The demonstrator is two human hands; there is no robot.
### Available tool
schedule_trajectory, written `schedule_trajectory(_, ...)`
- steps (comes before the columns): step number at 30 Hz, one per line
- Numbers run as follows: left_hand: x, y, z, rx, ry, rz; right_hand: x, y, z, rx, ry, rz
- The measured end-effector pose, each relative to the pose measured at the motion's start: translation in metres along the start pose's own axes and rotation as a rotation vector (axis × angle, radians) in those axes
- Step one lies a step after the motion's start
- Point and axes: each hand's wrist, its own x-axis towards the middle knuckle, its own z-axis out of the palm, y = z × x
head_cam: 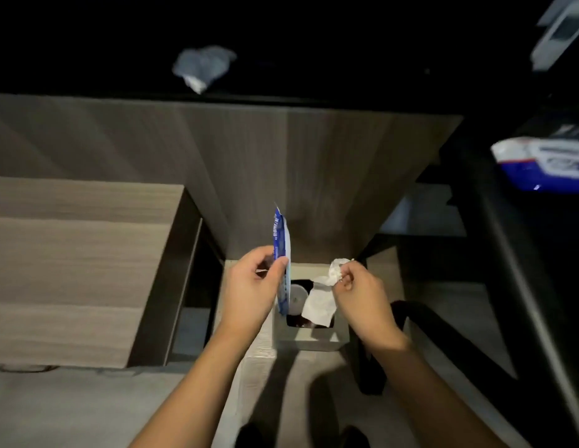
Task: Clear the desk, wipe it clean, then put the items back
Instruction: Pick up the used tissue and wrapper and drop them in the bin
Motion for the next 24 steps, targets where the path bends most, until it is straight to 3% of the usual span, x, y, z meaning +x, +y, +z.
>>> schedule_trajectory(6, 0.013, -0.168, 0.090, -0.094, 0.030, 0.050, 0.061, 0.141, 0.125, 0.024, 0.080, -0.003)
schedule_trajectory(10, 0.018, -0.240, 0.133, -0.120, 0.018, 0.120, 0.084, 0.210, 0.178, 0.041, 0.145, -0.065)
schedule_trajectory(18, 0.026, -0.249, 0.152, -0.157, 0.023, 0.229, 0.097, 0.223, 0.182, 0.090, 0.167, -0.178)
schedule_trajectory(24, 0.026, -0.271, 0.153, -0.104, -0.031, 0.189, 0.086, 0.232, 0.221, -0.187, -0.144, -0.249)
